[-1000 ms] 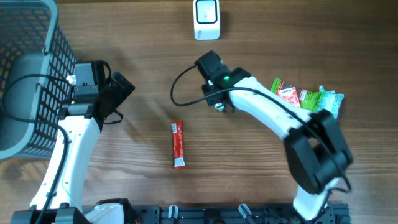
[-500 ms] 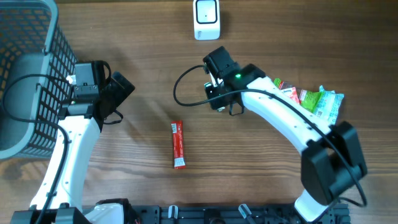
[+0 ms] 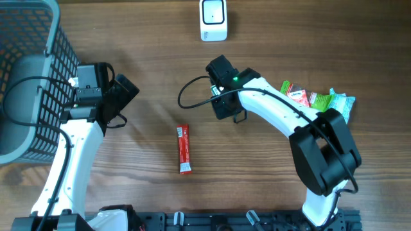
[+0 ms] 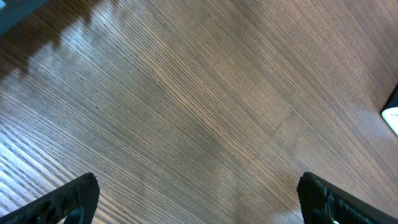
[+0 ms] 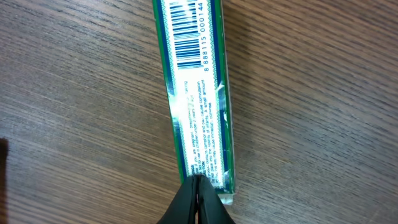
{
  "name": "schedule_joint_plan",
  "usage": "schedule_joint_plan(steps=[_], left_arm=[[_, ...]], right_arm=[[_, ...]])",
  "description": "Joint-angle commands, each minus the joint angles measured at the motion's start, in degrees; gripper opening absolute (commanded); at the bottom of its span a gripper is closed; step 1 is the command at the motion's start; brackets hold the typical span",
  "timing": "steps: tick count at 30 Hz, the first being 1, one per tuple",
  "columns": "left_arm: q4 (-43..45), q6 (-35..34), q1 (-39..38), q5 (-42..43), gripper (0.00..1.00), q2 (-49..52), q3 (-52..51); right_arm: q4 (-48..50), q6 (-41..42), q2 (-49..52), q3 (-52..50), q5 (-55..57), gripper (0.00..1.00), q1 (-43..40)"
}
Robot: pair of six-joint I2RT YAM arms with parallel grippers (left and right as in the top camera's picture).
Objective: Scan the item barcode
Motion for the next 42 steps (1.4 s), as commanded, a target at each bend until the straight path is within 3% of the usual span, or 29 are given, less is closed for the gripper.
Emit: schedule_joint_plan(steps=[1,6,10,12,13,24,31,33,35,42], left_arm=[[0.2,0.7,-0.2,-1.0,1.00,0.3,0.0],[0.2,0.7,-0.2,-1.0,1.00,0.3,0.0],[0.2,0.7,-0.2,-1.0,1.00,0.3,0.0],[0.2,0.7,-0.2,-1.0,1.00,0.3,0.0],[0.2,0.7,-0.2,-1.0,1.00,0.3,0.0],[0.2,0.7,-0.2,-1.0,1.00,0.3,0.0],[0.2,0.7,-0.2,-1.0,1.00,0.3,0.0],[0.2,0.7,-0.2,-1.0,1.00,0.3,0.0],[0.2,0.7,-0.2,-1.0,1.00,0.3,0.0],[0.2,0.7,-0.2,-1.0,1.00,0.3,0.0]], right_arm=[[0.3,0.9,1.8,-0.5,-0.5,0.05,-0.1],[0.3,0.5,-0.8,2.0,-0.5,0.05,-0.2],[0.6,-3.0,-3.1,4.1,-0.5,0.14,-0.2],[0.8,-3.8,-3.0,4.2,-0.5,0.31,-0.1],[0.7,-4.2,-2.9,4.2,-0.5,0.34,-0.2],[7.1,-8.7,-2.8,-1.1,0.8,0.49,-0.7],[15.1,-9.8,-2.7,-7.9,0.8,0.41,-0.8],[16.3,-9.8,-2.7,-9.0,0.8,0.22,-0.8],[16.8,-9.8,-3.0,-8.7,2.7,0.13,-0.8],[16.0,-12.5,-7.6,-7.6,19.6,0.08,-0.9]])
